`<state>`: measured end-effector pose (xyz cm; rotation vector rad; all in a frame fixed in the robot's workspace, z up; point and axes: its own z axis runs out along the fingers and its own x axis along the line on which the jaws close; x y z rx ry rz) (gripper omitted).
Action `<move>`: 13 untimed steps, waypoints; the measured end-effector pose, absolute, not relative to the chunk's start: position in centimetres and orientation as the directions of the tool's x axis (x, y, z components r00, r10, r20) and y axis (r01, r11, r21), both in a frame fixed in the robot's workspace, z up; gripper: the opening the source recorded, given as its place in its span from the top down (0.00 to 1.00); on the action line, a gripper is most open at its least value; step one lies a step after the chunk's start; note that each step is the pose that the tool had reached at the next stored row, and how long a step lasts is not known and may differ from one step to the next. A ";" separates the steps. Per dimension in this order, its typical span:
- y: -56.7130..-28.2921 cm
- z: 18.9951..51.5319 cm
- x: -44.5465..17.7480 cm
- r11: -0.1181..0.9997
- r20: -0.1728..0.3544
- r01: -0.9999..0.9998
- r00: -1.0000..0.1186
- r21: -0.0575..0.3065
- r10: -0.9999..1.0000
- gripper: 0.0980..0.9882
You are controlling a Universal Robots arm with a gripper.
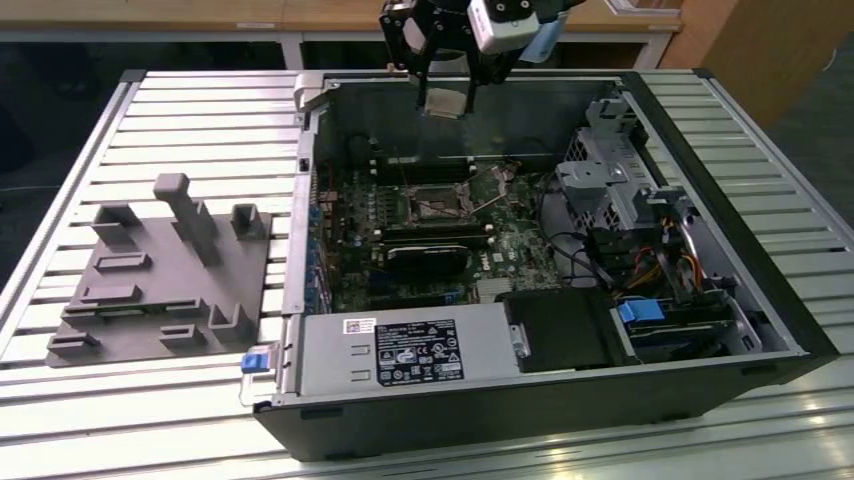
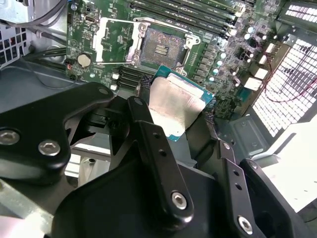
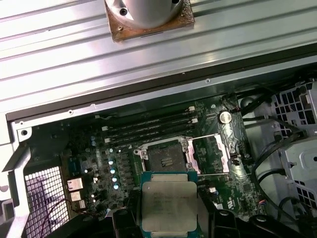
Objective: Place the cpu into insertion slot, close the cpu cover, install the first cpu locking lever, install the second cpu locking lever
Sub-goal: 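Place the cpu into insertion slot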
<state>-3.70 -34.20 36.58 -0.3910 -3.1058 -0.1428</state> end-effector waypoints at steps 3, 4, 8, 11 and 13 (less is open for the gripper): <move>-34.2 36.6 -3.7 0.963 0.019 0.256 -0.967 0.089 0.255 0.51; -34.2 36.6 -3.7 0.962 0.019 0.258 -0.966 0.089 0.258 0.51; -34.2 36.6 -3.7 0.959 0.019 0.270 -0.963 0.089 0.269 0.51; -34.2 36.6 -3.7 0.957 0.019 0.277 -0.961 0.089 0.277 0.51; -34.2 36.6 -3.7 0.955 0.019 0.282 -0.959 0.089 0.282 0.51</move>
